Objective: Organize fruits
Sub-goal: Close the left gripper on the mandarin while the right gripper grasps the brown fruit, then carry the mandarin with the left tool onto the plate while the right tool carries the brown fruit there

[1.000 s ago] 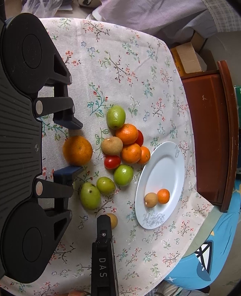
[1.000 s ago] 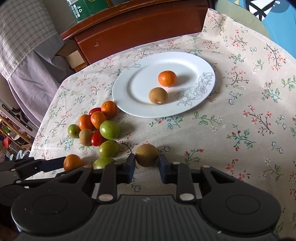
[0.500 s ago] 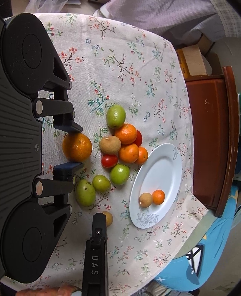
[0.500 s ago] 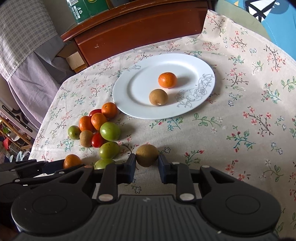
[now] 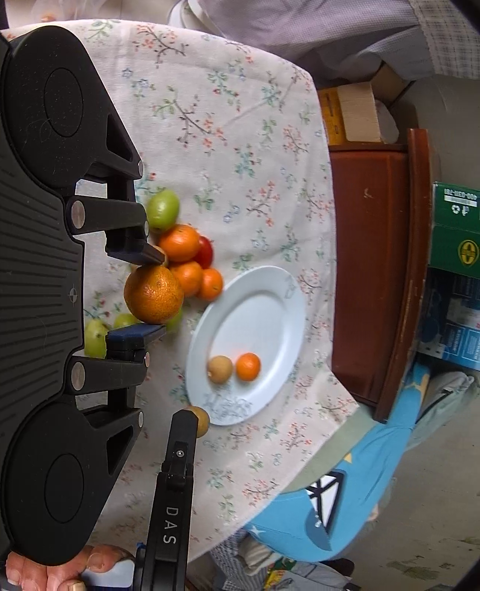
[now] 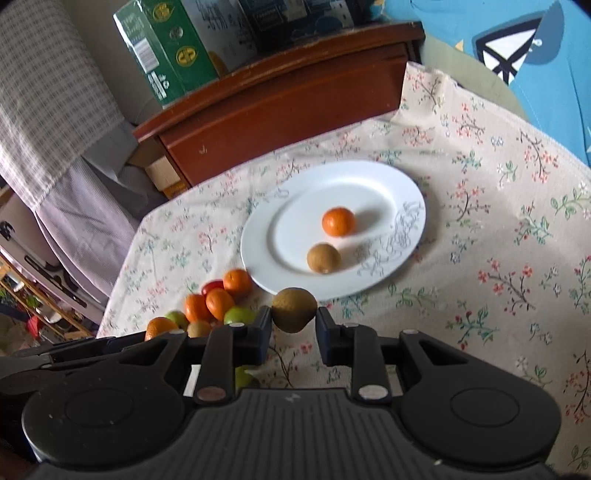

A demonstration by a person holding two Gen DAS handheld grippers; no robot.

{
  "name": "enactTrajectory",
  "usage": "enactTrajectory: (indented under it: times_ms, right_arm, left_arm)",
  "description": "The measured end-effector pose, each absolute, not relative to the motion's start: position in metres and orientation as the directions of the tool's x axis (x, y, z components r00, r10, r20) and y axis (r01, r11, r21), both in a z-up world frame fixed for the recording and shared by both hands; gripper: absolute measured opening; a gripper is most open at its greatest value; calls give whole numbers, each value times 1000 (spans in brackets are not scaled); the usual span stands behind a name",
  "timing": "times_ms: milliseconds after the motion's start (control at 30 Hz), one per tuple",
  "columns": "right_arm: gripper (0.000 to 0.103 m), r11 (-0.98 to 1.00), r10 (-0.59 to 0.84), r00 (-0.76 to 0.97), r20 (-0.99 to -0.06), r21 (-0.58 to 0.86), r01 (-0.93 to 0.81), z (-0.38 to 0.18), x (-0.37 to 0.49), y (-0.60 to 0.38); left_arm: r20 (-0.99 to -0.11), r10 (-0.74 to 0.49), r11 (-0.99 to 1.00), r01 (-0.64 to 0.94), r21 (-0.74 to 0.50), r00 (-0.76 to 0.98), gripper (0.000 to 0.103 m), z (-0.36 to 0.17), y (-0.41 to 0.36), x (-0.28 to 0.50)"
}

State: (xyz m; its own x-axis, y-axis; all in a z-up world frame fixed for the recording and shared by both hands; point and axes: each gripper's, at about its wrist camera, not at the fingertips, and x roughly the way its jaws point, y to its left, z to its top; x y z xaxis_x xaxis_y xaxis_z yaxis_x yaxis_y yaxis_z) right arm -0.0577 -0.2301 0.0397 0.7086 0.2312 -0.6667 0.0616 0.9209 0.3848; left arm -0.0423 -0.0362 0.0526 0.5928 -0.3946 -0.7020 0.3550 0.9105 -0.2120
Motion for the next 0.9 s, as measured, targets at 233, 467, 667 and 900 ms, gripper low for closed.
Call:
enactTrajectory:
  times_ms: [233, 467, 667, 900]
  right_arm:
    - [26, 927, 210, 745, -633, 372, 55, 60, -44, -247]
    - [26, 922, 199, 741, -642, 378, 80, 61, -24, -264]
    - [26, 909, 206, 735, -646, 405, 101, 59, -10, -276]
    - [26, 887, 224, 708, -669, 442, 137, 49, 3, -285]
  left_arm:
    - [-683, -417, 895, 401, -195, 599, 31, 70, -46, -22]
    - [-686, -434, 874, 457, -164, 584, 31, 74, -60, -2]
    - [-697, -450, 863, 472, -179, 559, 31, 71, -68, 15]
    - [-704, -458, 854, 487, -181, 543, 31, 65, -82, 37]
